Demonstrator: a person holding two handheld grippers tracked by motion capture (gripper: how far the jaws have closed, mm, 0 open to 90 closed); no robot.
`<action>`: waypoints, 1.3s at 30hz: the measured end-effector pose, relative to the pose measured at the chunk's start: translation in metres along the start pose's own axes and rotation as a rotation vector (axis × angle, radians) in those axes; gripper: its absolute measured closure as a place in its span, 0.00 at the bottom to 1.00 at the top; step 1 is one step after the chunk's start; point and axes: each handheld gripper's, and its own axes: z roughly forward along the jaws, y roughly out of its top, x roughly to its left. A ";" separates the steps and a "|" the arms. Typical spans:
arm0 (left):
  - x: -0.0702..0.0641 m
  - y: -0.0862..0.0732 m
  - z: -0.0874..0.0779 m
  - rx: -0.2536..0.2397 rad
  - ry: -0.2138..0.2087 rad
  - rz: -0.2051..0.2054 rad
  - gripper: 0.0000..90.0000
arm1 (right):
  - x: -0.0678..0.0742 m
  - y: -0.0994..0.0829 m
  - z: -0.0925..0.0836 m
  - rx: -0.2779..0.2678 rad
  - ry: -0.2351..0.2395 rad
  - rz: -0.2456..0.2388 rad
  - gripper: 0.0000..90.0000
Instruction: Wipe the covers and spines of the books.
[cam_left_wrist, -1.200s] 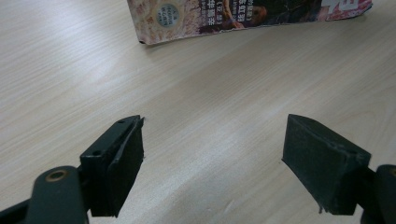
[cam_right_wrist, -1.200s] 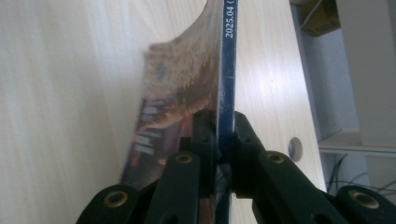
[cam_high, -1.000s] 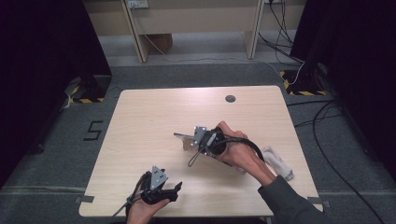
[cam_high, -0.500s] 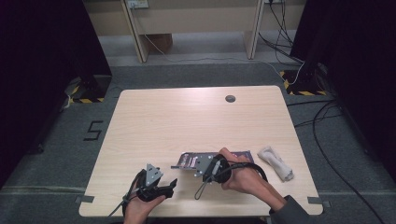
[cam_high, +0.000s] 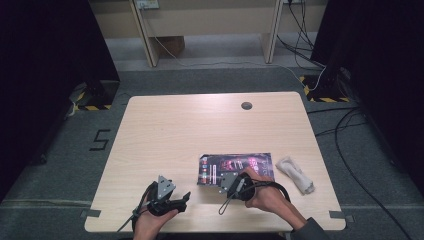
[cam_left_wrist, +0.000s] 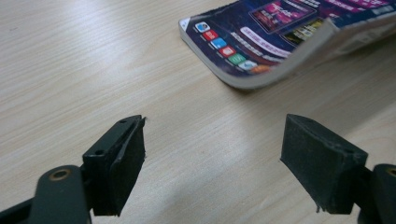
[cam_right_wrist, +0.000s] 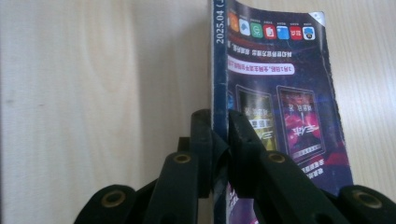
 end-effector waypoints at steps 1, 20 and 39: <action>0.000 0.000 0.000 -0.001 0.000 -0.001 0.24 | -0.002 -0.002 0.002 0.002 -0.003 0.016 0.91; -0.002 0.001 0.004 0.004 -0.011 0.014 0.24 | 0.005 -0.014 0.025 -0.009 0.031 0.093 0.69; -0.016 0.014 0.027 0.015 -0.045 0.057 0.22 | 0.004 -0.060 0.004 -0.081 -0.011 0.363 0.41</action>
